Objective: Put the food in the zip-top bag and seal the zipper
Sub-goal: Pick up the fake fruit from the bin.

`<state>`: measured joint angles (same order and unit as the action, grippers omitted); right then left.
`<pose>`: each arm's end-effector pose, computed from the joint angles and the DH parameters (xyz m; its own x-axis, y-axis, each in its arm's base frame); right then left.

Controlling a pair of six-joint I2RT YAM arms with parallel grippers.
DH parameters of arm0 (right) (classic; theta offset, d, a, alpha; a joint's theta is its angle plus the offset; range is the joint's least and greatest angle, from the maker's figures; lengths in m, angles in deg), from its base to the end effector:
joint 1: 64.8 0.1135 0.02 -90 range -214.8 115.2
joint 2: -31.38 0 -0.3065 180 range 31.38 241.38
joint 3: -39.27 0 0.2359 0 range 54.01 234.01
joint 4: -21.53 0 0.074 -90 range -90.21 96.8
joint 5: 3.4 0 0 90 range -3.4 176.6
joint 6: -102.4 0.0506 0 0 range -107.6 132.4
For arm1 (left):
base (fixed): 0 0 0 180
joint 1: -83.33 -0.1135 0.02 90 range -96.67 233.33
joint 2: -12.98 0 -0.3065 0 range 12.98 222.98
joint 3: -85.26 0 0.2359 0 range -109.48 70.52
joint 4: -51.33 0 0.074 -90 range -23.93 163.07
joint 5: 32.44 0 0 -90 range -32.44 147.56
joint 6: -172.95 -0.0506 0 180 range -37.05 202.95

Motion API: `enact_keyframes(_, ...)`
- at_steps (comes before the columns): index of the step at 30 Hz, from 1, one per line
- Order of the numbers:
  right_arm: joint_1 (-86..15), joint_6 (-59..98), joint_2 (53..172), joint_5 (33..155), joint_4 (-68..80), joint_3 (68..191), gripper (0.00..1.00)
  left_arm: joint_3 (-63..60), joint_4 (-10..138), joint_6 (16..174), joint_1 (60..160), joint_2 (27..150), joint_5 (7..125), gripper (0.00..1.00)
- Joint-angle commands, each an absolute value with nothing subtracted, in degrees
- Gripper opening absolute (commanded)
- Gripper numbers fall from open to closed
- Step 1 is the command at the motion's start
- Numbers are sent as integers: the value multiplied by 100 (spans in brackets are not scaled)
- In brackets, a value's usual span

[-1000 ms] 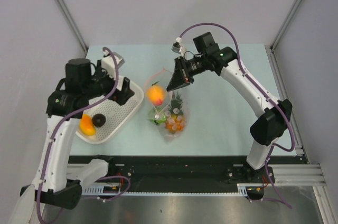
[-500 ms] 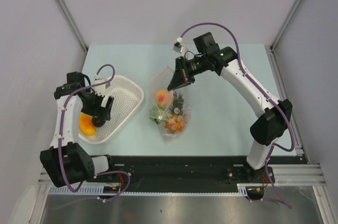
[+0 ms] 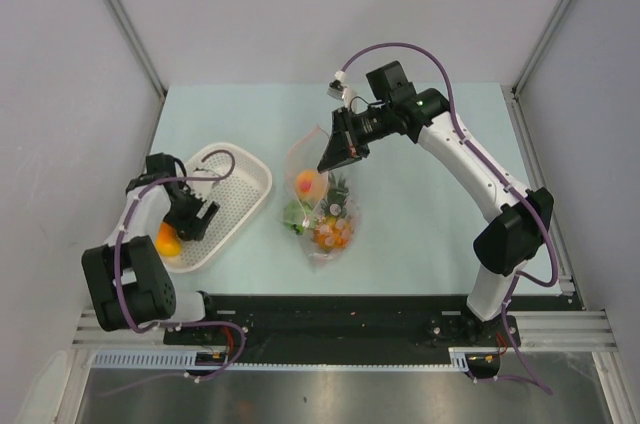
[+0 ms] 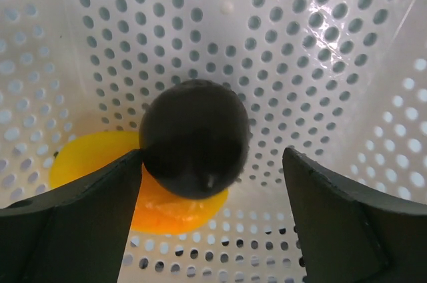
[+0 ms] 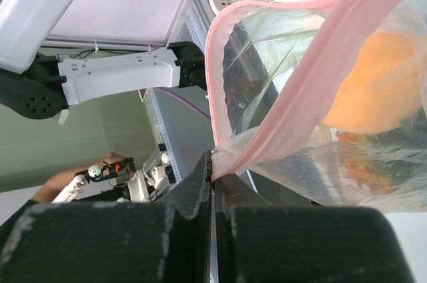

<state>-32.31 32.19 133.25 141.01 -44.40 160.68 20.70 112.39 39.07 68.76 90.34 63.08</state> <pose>0.2956 0.2371 0.4174 -0.8407 -0.3018 -0.4497 -0.5325 0.3101 0.7876 0.2118 0.0500 0.2408 -0.8257 0.4982 -0.2644 0.4826 0.8667 0.1261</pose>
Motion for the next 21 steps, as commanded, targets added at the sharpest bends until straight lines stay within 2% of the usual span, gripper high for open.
enact_keyframes(1, -3228, 3112, 13211, 14074, -4497, 16097, 0, 2174, 10527, 3532, 6979, 9234, 6292, 81)
enact_keyframes(3, -3237, 3112, 13211, 14083, -4506, 16071, 0, 2122, 10526, 3567, 6997, 9296, 6441, 72)
enact_keyframes(4, -3237, 3112, 13219, 14083, -4506, 16070, 0, 2096, 10570, 3593, 7032, 9314, 6502, 62)
enact_keyframes(6, -3246, 3112, 13220, 14091, -4497, 16088, 0, 1920, 10666, 3698, 7067, 9296, 6695, 52)
enact_keyframes(7, -3237, 3112, 13228, 14091, -4506, 16088, 0, 1824, 10841, 3742, 7076, 9287, 6783, 42)
enact_keyframes(8, -3246, 3112, 13211, 14091, -4497, 16088, 0, 1579, 10982, 3864, 7076, 9261, 6862, 39)
enact_keyframes(11, -3263, 3077, 13184, 14100, -4524, 16027, 0, 1086, 11569, 4102, 7094, 9007, 7407, 37)
enact_keyframes(15, -3281, 3094, 13167, 14118, -4497, 15965, 0, -152, 12257, 4515, 7295, 8568, 8390, 36)
enact_keyframes(20, -3272, 3138, 13184, 14092, -4462, 15956, 0, -1365, 12320, 5690, 8279, 7952, 9561, 38)
enact_keyframes(21, -3264, 3147, 13184, 14083, -4462, 15956, 0, -1446, 12119, 5902, 8785, 7890, 9657, 39)
